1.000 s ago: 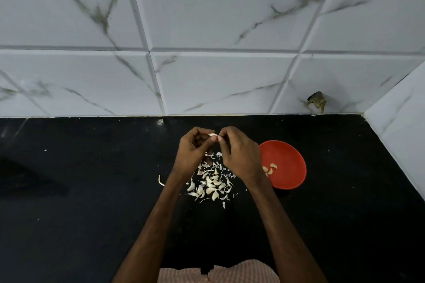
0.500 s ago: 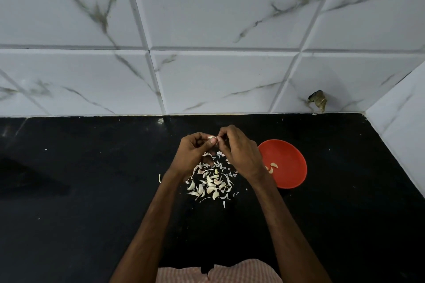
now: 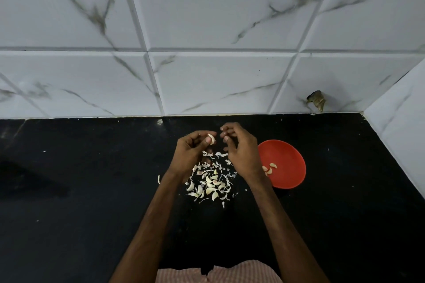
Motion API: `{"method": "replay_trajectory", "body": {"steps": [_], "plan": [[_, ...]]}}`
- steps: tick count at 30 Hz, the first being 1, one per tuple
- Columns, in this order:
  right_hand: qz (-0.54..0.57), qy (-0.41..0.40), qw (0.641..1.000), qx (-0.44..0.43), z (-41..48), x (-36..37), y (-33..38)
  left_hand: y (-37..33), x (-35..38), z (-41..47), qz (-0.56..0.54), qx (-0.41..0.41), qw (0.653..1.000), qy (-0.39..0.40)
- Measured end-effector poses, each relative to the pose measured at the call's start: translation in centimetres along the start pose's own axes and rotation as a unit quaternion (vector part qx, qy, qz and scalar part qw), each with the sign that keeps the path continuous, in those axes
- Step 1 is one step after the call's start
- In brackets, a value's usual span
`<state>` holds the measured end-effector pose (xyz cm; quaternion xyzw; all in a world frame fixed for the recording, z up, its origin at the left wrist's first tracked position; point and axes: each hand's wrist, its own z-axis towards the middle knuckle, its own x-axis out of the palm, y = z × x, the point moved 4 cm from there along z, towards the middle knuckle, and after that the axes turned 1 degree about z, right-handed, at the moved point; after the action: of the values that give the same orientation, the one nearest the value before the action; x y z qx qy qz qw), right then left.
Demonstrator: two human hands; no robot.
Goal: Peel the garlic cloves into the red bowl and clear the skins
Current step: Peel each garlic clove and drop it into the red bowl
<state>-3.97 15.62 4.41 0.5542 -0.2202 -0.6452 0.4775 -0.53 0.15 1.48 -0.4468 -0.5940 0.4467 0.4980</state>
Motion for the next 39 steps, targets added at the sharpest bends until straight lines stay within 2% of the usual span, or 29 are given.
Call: {"method": "replay_trajectory", "body": {"steps": [6,11,15,21,26,33,35,39], "plan": [[-0.017,0.022,1.000,-0.010,0.0,0.8,1.0,-0.4,0.1,-0.2,-0.005,0.017,0.999,-0.041],[-0.020,0.076,0.997,0.009,0.2,1.4,0.9,-1.1,0.4,-0.4,0.012,0.042,0.998,-0.034],[-0.046,0.111,0.992,0.035,0.1,1.9,0.6,-1.5,0.9,-0.5,0.032,0.028,0.999,-0.025],[0.045,0.048,0.992,0.111,-0.4,2.8,0.3,-0.9,2.2,-0.5,0.031,-0.042,0.998,-0.021],[0.137,-0.027,0.973,0.185,-1.1,3.4,0.2,-1.1,3.4,-0.7,0.050,0.003,0.998,-0.042],[0.211,-0.043,0.943,0.255,-1.0,3.9,0.0,-1.4,3.2,-0.7,0.058,0.057,0.996,-0.023],[0.206,-0.037,0.946,0.247,-1.1,4.0,0.0,-1.5,3.0,-0.6,0.077,0.070,0.994,-0.015],[0.078,-0.044,0.989,0.122,-1.5,3.7,0.3,-1.5,2.9,-0.5,0.113,0.080,0.990,-0.030]]}}
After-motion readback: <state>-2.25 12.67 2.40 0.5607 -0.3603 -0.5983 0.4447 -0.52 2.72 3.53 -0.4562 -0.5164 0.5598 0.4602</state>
